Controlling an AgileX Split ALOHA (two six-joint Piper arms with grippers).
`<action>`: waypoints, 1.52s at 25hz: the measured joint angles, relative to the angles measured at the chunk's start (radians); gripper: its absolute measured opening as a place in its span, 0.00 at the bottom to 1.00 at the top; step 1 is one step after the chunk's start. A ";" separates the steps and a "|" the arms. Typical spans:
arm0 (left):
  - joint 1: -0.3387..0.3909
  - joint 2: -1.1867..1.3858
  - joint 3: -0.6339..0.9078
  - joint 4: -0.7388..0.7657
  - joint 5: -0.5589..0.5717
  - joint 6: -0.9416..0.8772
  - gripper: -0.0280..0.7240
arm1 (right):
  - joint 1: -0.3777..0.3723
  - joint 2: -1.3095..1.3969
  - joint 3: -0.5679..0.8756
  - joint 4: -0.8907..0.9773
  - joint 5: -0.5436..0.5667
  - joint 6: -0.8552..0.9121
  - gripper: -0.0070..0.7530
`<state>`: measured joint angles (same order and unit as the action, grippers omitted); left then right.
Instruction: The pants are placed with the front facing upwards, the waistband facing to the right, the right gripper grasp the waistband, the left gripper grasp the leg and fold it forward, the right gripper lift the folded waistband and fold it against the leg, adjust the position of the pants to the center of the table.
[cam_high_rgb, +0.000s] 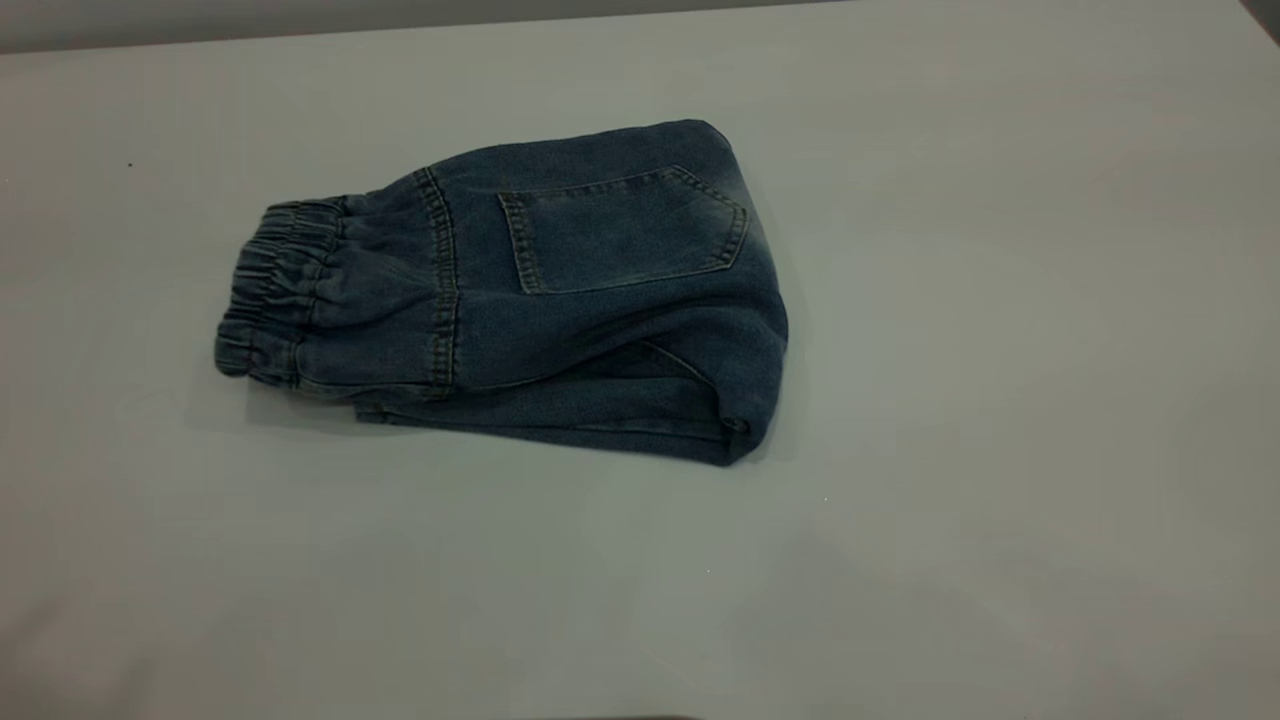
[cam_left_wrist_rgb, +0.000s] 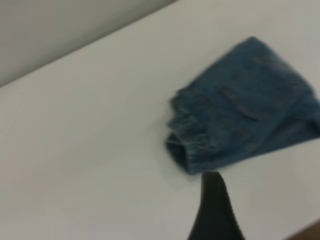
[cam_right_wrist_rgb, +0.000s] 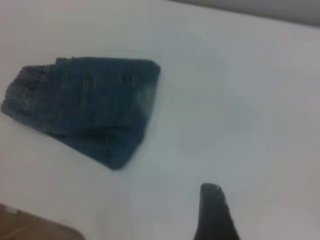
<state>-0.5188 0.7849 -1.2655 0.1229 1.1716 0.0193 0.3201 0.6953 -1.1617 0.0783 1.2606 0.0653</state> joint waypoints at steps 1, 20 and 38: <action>0.000 -0.026 0.027 -0.020 0.000 0.002 0.65 | 0.000 -0.054 0.050 -0.008 -0.001 0.017 0.52; 0.000 -0.321 0.759 -0.155 -0.035 -0.027 0.65 | 0.000 -0.478 0.687 -0.021 -0.131 0.034 0.52; 0.000 -0.392 0.776 -0.173 -0.062 -0.027 0.65 | 0.000 -0.480 0.695 -0.003 -0.135 0.019 0.52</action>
<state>-0.5188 0.3933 -0.4898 -0.0500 1.1093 -0.0076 0.3201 0.2157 -0.4665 0.0756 1.1257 0.0838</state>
